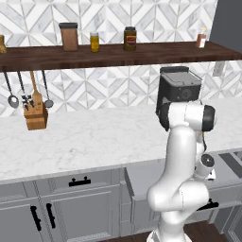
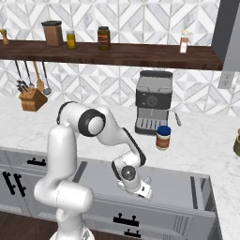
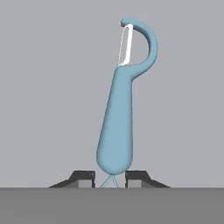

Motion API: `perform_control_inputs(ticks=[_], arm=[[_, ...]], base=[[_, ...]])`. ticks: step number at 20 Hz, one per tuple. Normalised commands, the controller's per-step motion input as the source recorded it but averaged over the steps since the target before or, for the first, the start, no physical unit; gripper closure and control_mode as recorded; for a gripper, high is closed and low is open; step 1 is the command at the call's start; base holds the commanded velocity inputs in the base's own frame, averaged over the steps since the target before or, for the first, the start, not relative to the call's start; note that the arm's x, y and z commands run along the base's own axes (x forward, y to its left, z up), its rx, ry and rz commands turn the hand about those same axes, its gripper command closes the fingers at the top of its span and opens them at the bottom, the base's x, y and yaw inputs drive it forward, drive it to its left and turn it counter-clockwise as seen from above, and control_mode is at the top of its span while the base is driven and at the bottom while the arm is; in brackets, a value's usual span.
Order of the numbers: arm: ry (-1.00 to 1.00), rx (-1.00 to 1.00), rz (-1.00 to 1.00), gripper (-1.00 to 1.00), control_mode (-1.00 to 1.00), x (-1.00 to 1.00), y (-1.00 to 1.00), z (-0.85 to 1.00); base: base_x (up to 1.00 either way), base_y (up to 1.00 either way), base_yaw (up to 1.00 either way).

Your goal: Pick the peeler from the drawer and place it on the counter.

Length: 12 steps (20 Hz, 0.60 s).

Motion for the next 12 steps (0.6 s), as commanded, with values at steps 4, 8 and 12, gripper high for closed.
perform_control_inputs(ticks=[4,8,12], arm=[[-0.06,0.00,-0.13,1.00,-1.00,-0.32,-0.34,0.48],[-0.03,0.00,-0.24,1.00,-1.00,-0.26,-0.25,0.57],[0.00,0.00,-0.37,1.00,-1.00,-0.17,-0.11,0.61]], base=[[0.00,0.00,0.00],[0.00,0.00,0.00],[0.00,0.00,0.00]])
